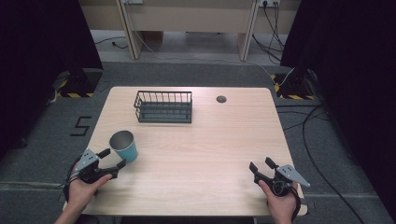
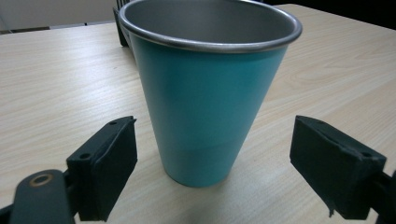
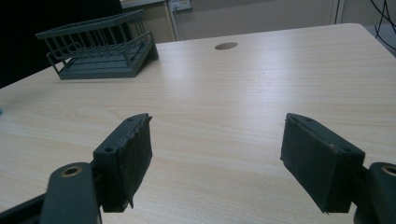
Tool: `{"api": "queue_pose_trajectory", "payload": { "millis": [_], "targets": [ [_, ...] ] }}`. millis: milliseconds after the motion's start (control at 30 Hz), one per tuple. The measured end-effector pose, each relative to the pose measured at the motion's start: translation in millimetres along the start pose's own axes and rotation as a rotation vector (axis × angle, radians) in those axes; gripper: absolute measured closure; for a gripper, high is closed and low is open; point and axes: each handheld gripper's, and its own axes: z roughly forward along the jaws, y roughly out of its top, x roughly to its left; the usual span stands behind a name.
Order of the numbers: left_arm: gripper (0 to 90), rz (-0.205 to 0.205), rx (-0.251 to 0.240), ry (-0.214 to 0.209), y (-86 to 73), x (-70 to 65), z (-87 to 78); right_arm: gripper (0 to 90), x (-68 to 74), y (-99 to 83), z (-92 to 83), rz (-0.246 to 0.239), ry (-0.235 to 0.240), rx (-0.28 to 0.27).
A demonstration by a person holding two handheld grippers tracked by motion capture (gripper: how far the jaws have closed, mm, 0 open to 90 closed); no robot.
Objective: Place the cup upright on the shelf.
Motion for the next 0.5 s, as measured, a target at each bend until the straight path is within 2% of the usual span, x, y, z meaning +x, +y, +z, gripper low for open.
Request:
{"api": "queue_pose_trajectory", "payload": {
  "millis": [100, 233, 267, 500],
  "targets": [
    [14.2, -0.006, -0.005, 0.000, 4.1, 0.7, 3.7, 25.5, -0.1, 0.0, 0.0, 0.001, 0.000, 0.000],
    [14.2, 0.009, -0.016, 0.006, 10.0, 3.0, 7.4, 25.5, -0.2, 0.0, 0.1, 0.003, 0.001, 0.000],
    [14.2, 0.000, -0.015, 0.002, 10.4, 3.0, 8.5, 25.5, -0.2, 0.0, 0.1, 0.002, 0.001, 0.000],
    [14.3, 0.008, -0.013, -0.001, 14.5, 4.4, 17.3, 25.5, 0.3, 0.0, 0.1, 0.006, 0.001, 0.002]
  ]
}}
